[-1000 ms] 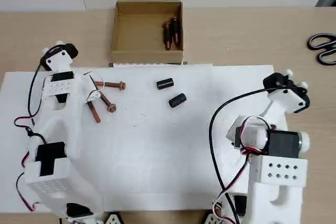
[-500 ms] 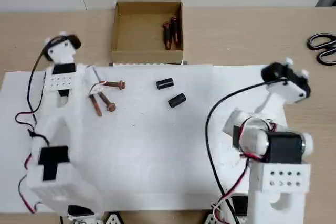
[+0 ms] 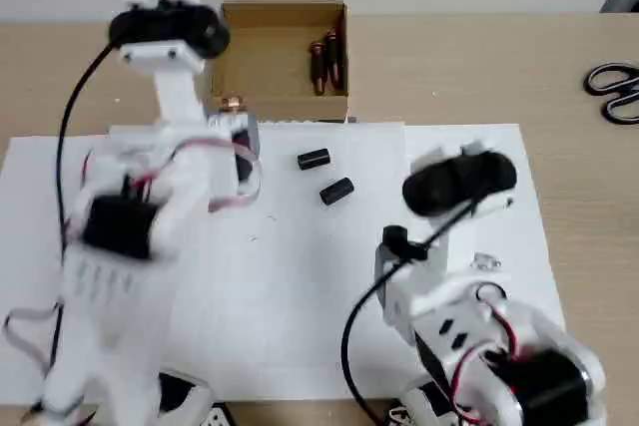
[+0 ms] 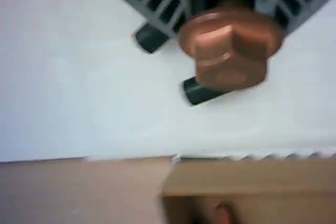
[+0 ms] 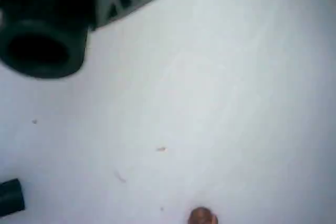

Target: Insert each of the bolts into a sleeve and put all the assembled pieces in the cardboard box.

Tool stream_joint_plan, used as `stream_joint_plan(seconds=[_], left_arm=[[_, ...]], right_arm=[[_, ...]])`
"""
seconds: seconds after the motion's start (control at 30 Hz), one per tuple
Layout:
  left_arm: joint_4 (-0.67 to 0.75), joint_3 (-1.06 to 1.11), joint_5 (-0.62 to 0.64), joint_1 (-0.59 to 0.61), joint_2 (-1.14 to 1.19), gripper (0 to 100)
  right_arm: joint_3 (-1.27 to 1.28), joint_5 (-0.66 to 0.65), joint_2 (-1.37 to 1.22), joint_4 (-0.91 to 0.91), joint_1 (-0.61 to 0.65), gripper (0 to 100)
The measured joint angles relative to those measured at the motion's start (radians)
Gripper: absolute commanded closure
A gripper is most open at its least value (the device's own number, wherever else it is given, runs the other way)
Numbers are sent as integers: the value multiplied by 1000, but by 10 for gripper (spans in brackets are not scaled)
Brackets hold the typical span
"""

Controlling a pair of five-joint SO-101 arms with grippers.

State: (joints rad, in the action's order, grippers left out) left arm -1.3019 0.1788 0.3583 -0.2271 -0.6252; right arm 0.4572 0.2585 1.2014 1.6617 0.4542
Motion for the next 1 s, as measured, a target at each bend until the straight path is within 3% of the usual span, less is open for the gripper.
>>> stream_joint_plan(seconds=[0.13,0.27,0.5,0.77,1.0], left_arm=[[49,158,51,-44,-213,994],[221,400,140,-46,-445,994],[539,859,180,-51,-842,994],[540,1007,238,-52,-1065,994],[480,1007,348,-167,-1106,994]], right_arm=[[117,-104,112,-72,0,996],[265,-201,219,-201,26,996],[525,-261,362,-367,238,996],[703,-348,480,-442,354,996],[783,-413,548,-537,356,996]])
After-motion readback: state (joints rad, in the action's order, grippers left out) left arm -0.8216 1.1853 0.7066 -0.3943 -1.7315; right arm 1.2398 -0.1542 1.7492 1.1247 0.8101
